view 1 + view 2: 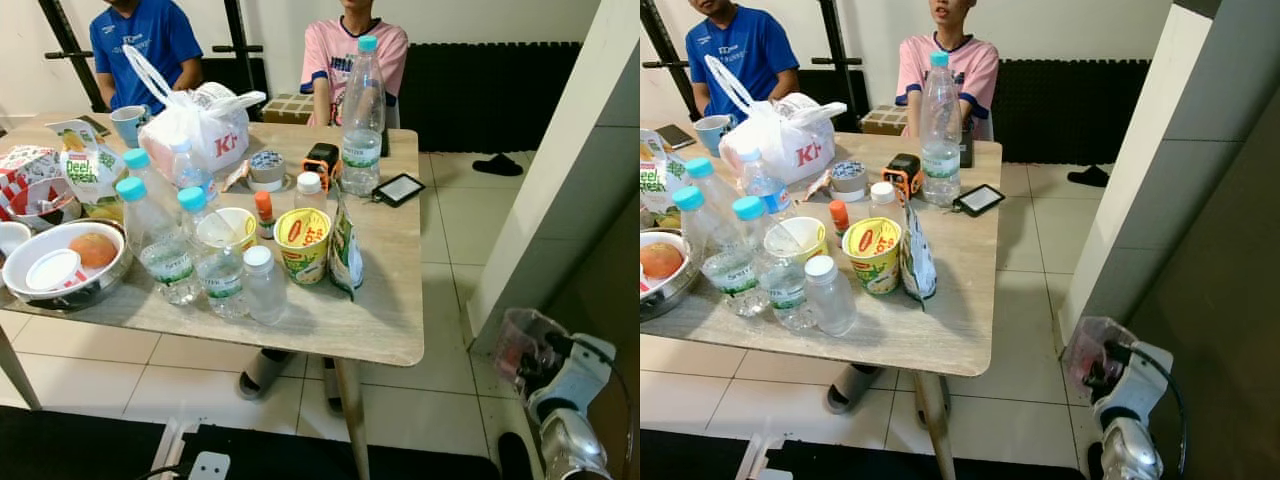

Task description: Restocking fridge

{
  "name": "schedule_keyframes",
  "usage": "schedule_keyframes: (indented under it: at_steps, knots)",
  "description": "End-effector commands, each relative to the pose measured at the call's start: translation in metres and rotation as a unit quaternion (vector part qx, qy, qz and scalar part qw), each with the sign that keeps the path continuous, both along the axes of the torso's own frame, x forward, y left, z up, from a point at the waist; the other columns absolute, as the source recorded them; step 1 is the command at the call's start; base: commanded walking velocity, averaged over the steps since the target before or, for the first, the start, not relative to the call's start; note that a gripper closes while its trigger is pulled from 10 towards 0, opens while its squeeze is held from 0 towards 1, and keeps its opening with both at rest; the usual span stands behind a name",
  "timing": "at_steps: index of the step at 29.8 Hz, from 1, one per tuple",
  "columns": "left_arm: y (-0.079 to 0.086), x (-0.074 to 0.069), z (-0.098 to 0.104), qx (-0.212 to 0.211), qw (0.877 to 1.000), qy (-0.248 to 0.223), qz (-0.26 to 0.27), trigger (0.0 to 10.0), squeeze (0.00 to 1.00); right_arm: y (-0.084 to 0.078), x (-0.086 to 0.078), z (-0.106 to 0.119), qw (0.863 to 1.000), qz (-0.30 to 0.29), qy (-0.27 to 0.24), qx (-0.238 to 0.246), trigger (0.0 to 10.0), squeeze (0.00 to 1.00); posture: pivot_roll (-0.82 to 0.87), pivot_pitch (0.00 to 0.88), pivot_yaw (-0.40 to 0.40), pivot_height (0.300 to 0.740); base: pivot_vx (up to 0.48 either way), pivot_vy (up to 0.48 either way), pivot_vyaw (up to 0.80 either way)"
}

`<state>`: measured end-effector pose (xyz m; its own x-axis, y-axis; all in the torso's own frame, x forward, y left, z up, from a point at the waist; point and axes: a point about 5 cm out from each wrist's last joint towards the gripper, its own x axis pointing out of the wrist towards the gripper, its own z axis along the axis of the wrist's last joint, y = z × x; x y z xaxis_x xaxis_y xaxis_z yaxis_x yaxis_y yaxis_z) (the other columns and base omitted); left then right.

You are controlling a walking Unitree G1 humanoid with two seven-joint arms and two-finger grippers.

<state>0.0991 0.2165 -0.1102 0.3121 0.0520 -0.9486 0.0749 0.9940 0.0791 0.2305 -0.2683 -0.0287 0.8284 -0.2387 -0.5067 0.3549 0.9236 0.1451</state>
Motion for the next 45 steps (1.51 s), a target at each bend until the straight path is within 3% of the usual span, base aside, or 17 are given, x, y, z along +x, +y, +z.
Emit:
schedule_keyframes:
  at_steps: [1, 7, 13, 26, 45]
  knots:
    - [-0.003, -0.003, -0.001, -0.001, 1.0, 0.006, -0.002, 10.0, 0.0, 0.003, -0.007, -0.006, 1.0, -0.006, 0.016, 0.002, 10.0, 0.0, -0.02, 0.0, 0.004, 0.74, 0.0, 0.0, 0.0]
    - [-0.003, -0.004, -0.002, -0.002, 1.0, 0.015, -0.007, 10.0, 0.0, 0.013, -0.025, -0.023, 0.998, 0.008, 0.066, -0.005, 10.0, 0.0, -0.02, 0.0, 0.004, 0.74, 0.0, 0.0, 0.0]
    - [-0.003, -0.005, -0.002, 0.001, 1.0, 0.015, -0.011, 10.0, 0.0, 0.013, -0.037, -0.03, 0.996, 0.002, 0.089, -0.008, 10.0, 0.0, -0.02, 0.0, 0.003, 0.74, 0.0, 0.0, 0.0]
    - [-0.005, -0.007, -0.003, 0.003, 0.999, 0.023, -0.024, 10.0, 0.0, 0.015, -0.042, -0.034, 0.993, 0.023, 0.115, -0.032, 10.0, 0.0, -0.03, 0.0, -0.006, 0.74, 0.0, 0.0, 0.0]
    - [-0.007, -0.008, -0.003, 0.0, 0.999, 0.027, -0.024, 10.0, 0.0, 0.012, -0.042, -0.034, 0.988, 0.04, 0.138, -0.065, 10.0, 0.0, -0.03, 0.0, -0.019, 0.74, -0.275, 0.0, 0.0]
